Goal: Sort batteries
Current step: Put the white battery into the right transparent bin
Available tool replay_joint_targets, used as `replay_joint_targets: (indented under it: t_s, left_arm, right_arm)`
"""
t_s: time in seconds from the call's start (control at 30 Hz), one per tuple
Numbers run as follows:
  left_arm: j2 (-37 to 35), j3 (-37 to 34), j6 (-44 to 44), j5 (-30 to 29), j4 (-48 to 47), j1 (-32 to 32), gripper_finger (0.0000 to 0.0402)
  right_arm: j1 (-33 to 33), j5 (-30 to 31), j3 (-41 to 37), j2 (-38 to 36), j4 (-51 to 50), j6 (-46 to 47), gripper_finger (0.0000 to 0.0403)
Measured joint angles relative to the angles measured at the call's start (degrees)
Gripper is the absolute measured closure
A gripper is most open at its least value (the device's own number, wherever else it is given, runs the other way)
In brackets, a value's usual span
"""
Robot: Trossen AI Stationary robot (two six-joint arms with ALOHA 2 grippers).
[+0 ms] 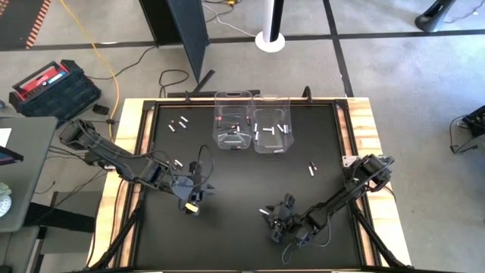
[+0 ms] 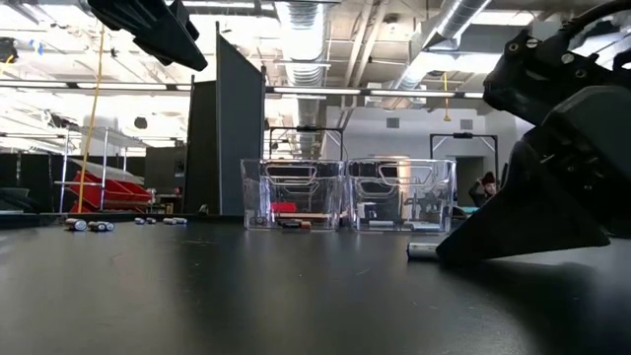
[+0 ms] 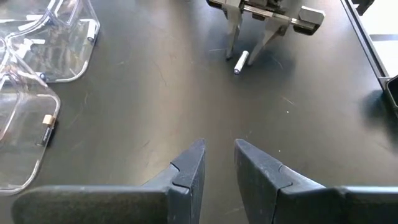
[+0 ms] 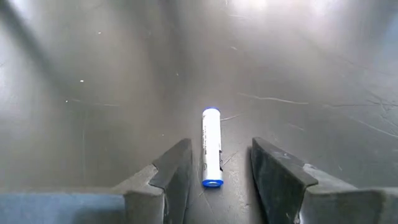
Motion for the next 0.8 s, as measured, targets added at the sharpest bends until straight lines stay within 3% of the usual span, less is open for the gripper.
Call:
replay_joint_targets:
  t_s: [0.13, 0.47, 0.8]
  left_arm:
    - [0.00, 0.00, 0.46, -0.79, 0.00, 0.01, 0.0319]
    - [0.00, 0.02, 2.25, -5.97, -0.45, 0.03, 0.0319]
    - [0.00, 0.02, -0.96, -6.04, 0.58, 0.03, 0.0319]
  right_arm:
    - [-0.97, -0.81, -0.41, 0.01, -0.48, 0.07, 0.0236]
    - [-1.69, -1.46, -0.48, 0.13, -0.20, 0.21, 0.0354]
    - [-1.77, -3.03, -0.59, -2.39, 0.09, -1.16, 0.0355]
